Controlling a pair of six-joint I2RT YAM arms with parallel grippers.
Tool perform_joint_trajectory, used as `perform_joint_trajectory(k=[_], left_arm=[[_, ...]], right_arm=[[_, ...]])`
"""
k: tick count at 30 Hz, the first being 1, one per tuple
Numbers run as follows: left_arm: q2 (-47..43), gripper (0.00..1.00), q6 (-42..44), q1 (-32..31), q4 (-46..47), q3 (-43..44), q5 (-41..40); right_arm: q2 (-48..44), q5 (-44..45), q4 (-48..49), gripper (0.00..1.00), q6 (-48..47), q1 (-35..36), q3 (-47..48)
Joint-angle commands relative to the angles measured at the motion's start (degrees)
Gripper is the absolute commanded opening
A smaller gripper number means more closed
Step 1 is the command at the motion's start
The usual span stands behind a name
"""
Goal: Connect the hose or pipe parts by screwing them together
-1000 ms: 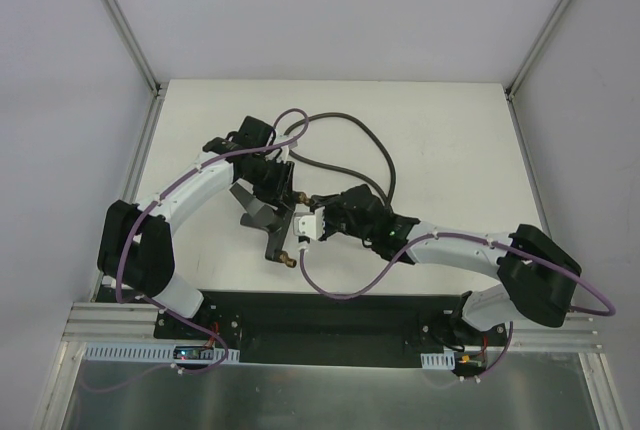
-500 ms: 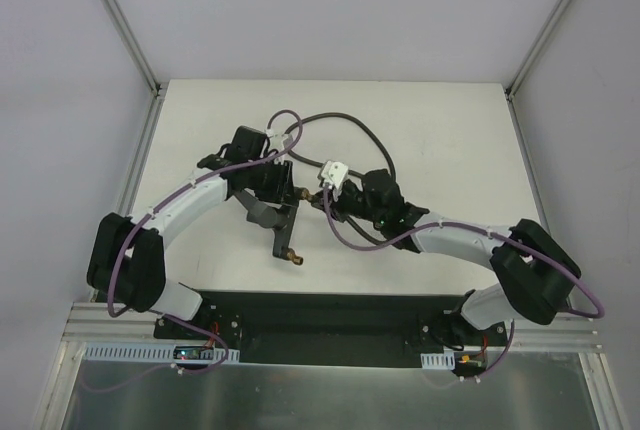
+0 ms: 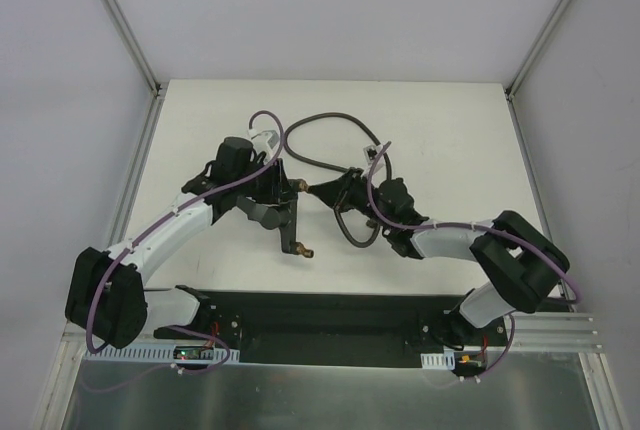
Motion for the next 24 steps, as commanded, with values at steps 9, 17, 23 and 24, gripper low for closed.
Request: perform_joint_trajectory(k=[9,17,23,24], left_arm=[[0.1,0.0,0.0,0.2,-1.1,8.7,6.0],[8.5,0.0,4.4,0.7,-17.7,16.9,5.4],[11.9,0.0,4.7,1.1,-21.7,19.4,7.7],[12.3,0.0,4.9,1.2,-22.7,20.1,8.0]], right_arm=[[-14.3,0.2,-3.5,0.73,-13.6,-5.6,-4.6],[-27.3,-12.3,-20.2,0.76,-69.2,-2.1,-0.1],[-25.6,-8.9,-41.3,0.77,-101.1,7.6,6.0],[-24.7,-6.4,-43.7,0.77,-103.3,8.6,7.8]])
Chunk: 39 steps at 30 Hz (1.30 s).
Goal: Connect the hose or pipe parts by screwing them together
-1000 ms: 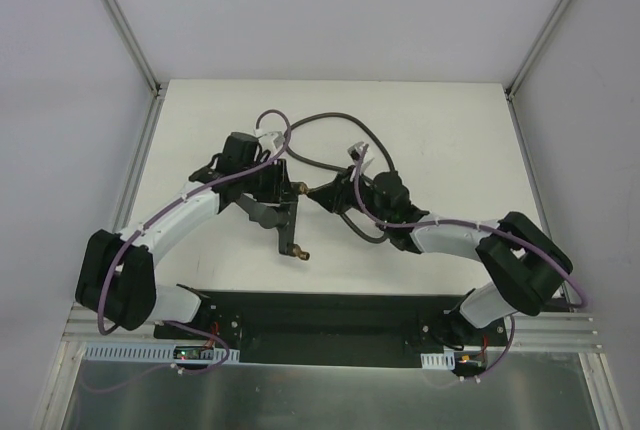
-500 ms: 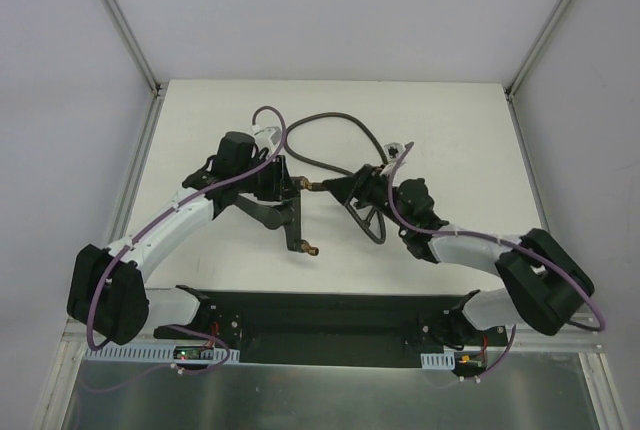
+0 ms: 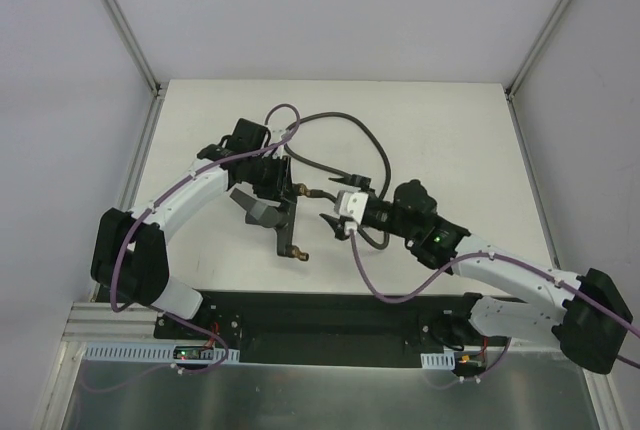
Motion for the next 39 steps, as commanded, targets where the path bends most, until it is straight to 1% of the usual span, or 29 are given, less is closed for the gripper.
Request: perform_joint_trajectory(k=[1,3,8,12,14,15,16,18,19,23,24,27,28,29,31,32,33,35,36,37,38,39], left_arm=[[0.5,0.0,-0.1,0.4,-4.2,5.6,5.5],[0.5,0.0,0.2,0.3,-5.1,6.1,5.4],[1.6,0.0,0.9,0.4,-8.6,7.6,4.6],[1.8,0.0,0.6,0.3,-9.0,7.9,4.5],[1.8,0.0,0.5,0.3,-9.2,7.9,4.7],[1.9,0.0,0.4,0.3,-9.2,7.9,4.8],[1.8,0.0,0.3,0.3,-9.2,7.9,4.7],[1.6,0.0,0.3,0.4,-9.4,7.9,4.7],[1.4,0.0,0.3,0.4,-9.4,7.9,4.8],[0.8,0.0,0.9,0.3,-9.4,7.4,4.4],[0.8,0.0,1.3,0.3,-9.4,7.4,4.2],[0.2,0.0,1.3,0.3,-8.6,6.9,3.8],[-0.4,0.0,1.2,0.4,-7.2,6.6,3.7],[-0.7,0.0,0.9,0.3,-6.4,6.1,3.6],[-1.6,0.0,0.6,0.4,-3.6,5.4,4.1],[-2.0,0.0,0.3,0.3,-2.8,4.7,3.8],[-2.4,0.0,0.1,0.4,-1.7,4.3,3.5],[-3.5,0.0,-0.1,0.3,1.0,3.1,2.2],[-3.9,0.0,-0.3,0.3,2.0,2.6,2.0],[-4.3,0.0,-0.3,0.3,2.6,2.1,1.1],[-4.3,0.0,-0.2,0.4,2.7,1.9,0.5],[-4.2,0.0,-0.1,0.3,2.8,1.8,-0.2]], right_arm=[[2.7,3.7,-14.0,0.77,-29.1,5.6,5.8],[5.4,7.4,-16.8,0.77,-32.3,6.9,7.1],[12.6,14.2,-22.8,0.72,-37.9,11.1,13.4],[17.9,20.3,-25.5,0.7,-39.2,12.9,17.4],[20.6,21.9,-25.8,0.65,-39.7,13.5,18.7],[21.2,22.7,-25.4,0.62,-39.8,13.8,19.0],[21.9,22.9,-25.3,0.54,-39.6,14.0,19.3],[23.6,24.7,-25.1,0.44,-39.1,14.1,20.3],[24.1,25.6,-25.3,0.37,-38.7,14.4,20.6],[26.5,28.7,-25.4,0.22,-36.6,14.6,21.6],[26.6,28.6,-25.6,0.14,-36.2,14.6,21.8],[26.8,27.2,-25.6,0.06,-32.1,14.6,22.1],[26.9,26.7,-25.4,0.01,-30.6,14.4,22.8],[26.9,26.0,-25.0,0.01,-26.6,14.1,23.0],[26.4,21.3,-24.9,0.01,-21.9,12.7,23.6],[26.2,19.1,-24.1,0.01,-15.7,11.9,23.8],[25.9,13.4,-23.1,0.01,-12.4,11.0,23.6],[24.9,8.0,-20.4,0.01,-5.8,7.4,22.1],[24.5,2.9,-16.9,0.01,0.0,6.2,21.5],[24.0,1.0,-15.1,0.01,2.5,4.1,20.5],[23.6,-0.2,-11.8,0.01,4.3,3.3,18.8],[23.2,-1.6,-10.6,0.01,7.0,2.3,18.0]])
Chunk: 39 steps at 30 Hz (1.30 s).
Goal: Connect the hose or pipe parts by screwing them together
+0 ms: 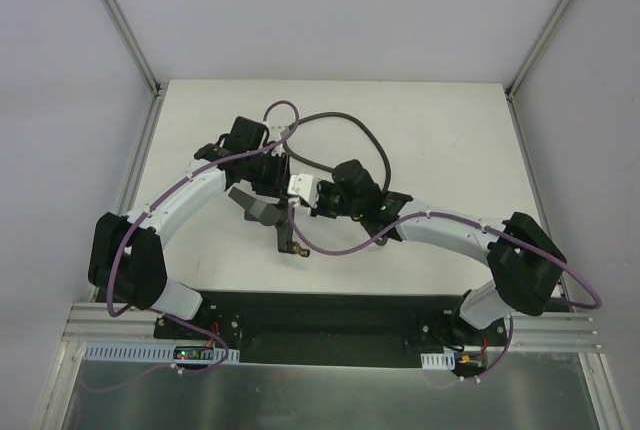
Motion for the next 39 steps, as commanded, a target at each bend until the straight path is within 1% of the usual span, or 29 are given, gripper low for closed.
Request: perform_joint_trajectory(k=[1,2,4,5,6,8,9,10,12,13,14,16,17,21,26,32,34,35,36,37,38,39], left_arm=[[-4.1,0.0,-1.8,0.3,4.9,0.0,-1.1],[-3.8,0.0,-1.6,0.3,4.6,-0.1,-2.0],[-3.0,0.0,-1.7,0.3,3.8,-0.1,-2.8],[-2.7,0.0,-1.7,0.3,3.6,0.0,-2.7],[-2.2,0.0,-1.8,0.3,3.1,0.1,-2.6],[-1.8,0.0,-1.8,0.3,2.6,0.6,-2.6],[-1.4,0.0,-1.6,0.3,2.1,0.8,-2.4],[-1.2,0.0,-1.6,0.3,1.7,1.0,-2.4],[-0.8,0.0,-1.4,0.3,1.1,1.7,-1.9],[-0.6,0.0,-1.3,0.3,0.5,2.0,-1.7],[-0.5,0.0,-1.2,0.3,0.1,2.4,-1.4],[-0.3,0.0,-1.2,0.3,-0.6,2.9,-0.6],[-0.2,0.0,-1.2,0.3,-0.8,3.1,-0.2],[0.1,0.0,-1.3,0.3,-1.5,3.4,2.1],[-0.2,0.0,-1.3,0.3,-1.8,3.3,3.4],[-1.0,0.0,-1.3,0.3,-1.9,3.2,5.0],[-1.1,0.0,-1.2,0.3,-1.9,3.1,4.8],[-1.2,0.0,-1.1,0.3,-1.9,3.0,4.7],[-1.0,0.0,-1.1,0.3,-1.9,2.9,4.9],[-1.1,0.0,-1.0,0.3,-1.8,2.9,5.1],[-1.0,0.0,-1.3,0.3,-1.5,2.9,5.2],[-1.2,0.0,-1.3,0.3,-1.3,2.8,5.2]], right_arm=[[-4.5,-12.2,10.7,0.01,17.6,-4.4,-3.0],[-4.9,-12.6,10.7,0.01,18.4,-4.7,-3.1],[-6.7,-14.9,10.4,0.1,19.7,-5.2,-3.6],[-7.7,-16.2,10.3,0.18,19.8,-5.2,-3.8],[-8.5,-17.1,10.3,0.32,19.8,-5.2,-4.2],[-11.4,-19.0,10.3,0.42,18.7,-5.1,-4.8],[-12.3,-19.1,10.0,0.51,18.0,-4.9,-5.1],[-13.8,-19.2,9.5,0.55,15.5,-4.7,-5.1],[-14.9,-18.2,8.1,0.61,12.5,-4.2,-5.5],[-15.4,-17.0,7.5,0.62,10.8,-3.9,-5.6],[-15.2,-13.9,5.6,0.63,5.9,-3.7,-5.4],[-13.9,-9.5,4.1,0.63,1.4,-2.2,-4.9],[-13.3,-5.4,2.2,0.63,-3.2,-1.8,-4.3],[-9.2,-0.2,-3.1,0.64,-10.6,0.0,-1.3],[-4.8,2.4,-3.7,0.64,-13.1,0.3,0.4],[-1.0,3.8,-1.9,0.57,-13.4,0.5,1.5],[-0.5,4.0,-0.9,0.52,-13.2,0.7,1.0],[-0.4,3.8,0.3,0.47,-12.8,0.7,0.8],[-0.4,3.7,0.9,0.32,-12.4,0.7,0.6],[-0.2,3.7,1.7,0.25,-12.0,0.7,0.6],[-0.2,3.2,1.8,0.14,-10.3,0.7,0.9],[-0.1,2.6,1.8,0.11,-9.3,0.7,1.0]])
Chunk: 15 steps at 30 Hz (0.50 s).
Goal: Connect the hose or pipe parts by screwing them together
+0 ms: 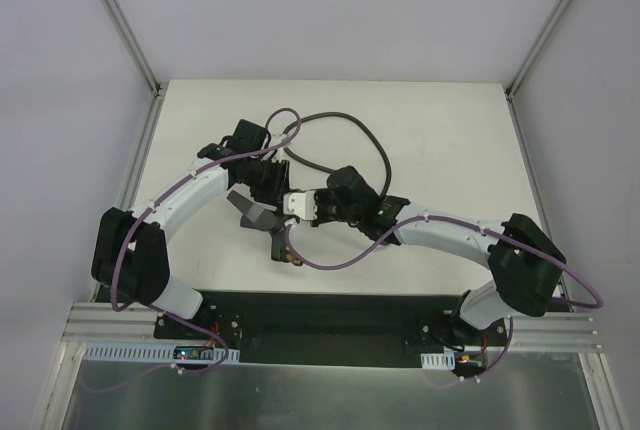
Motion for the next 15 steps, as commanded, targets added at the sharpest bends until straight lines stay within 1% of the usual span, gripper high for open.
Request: perform_joint_trajectory(k=[1,2,3,5,6,7,8,9,10,11,12,13,15], left_arm=[[-2.5,0.0,-1.7,0.3,2.4,2.9,5.2],[-3.0,0.0,-1.9,0.3,4.7,2.4,5.7],[-4.0,0.0,-2.4,0.3,5.8,1.9,6.4],[-5.2,0.0,-3.6,0.3,9.4,0.6,7.6],[-6.1,0.0,-4.1,0.3,10.8,0.2,7.6],[-6.5,0.0,-4.8,0.3,12.1,-1.0,7.9],[-7.0,0.0,-6.0,0.3,15.3,-1.8,8.2],[-8.1,0.0,-6.7,0.3,16.8,-2.6,8.1],[-8.7,0.0,-7.4,0.3,18.4,-4.4,7.4],[-9.5,0.0,-8.4,0.2,20.3,-5.5,6.8],[-10.9,0.0,-8.9,0.3,23.7,-6.5,6.0],[-11.7,0.0,-9.4,0.3,25.9,-8.6,5.6],[-14.0,0.0,-9.8,0.3,31.1,-10.3,5.0]], right_arm=[[0.6,-1.6,3.0,0.08,4.8,0.3,2.8],[0.7,-3.6,3.2,0.06,7.1,0.1,3.2],[1.0,-5.0,3.4,0.04,13.9,-0.8,3.6],[1.2,-8.3,5.4,0.02,21.6,-2.1,4.2],[1.4,-9.4,6.1,0.01,29.2,-3.5,3.9],[1.3,-10.4,8.9,0.01,33.2,-4.2,3.5],[1.3,-14.6,10.8,0.01,37.8,-5.0,2.0],[1.3,-17.2,13.5,0.01,46.5,-7.2,0.9],[1.2,-19.8,20.8,0.01,52.1,-8.4,-0.6],[1.3,-27.0,26.1,0.01,57.1,-9.8,-2.2],[1.9,-28.4,32.2,0.01,62.8,-11.9,-6.0],[2.4,-28.5,43.0,0.01,74.8,-12.6,-7.4],[4.2,-25.6,49.4,0.01,85.1,-14.2,-9.5]])
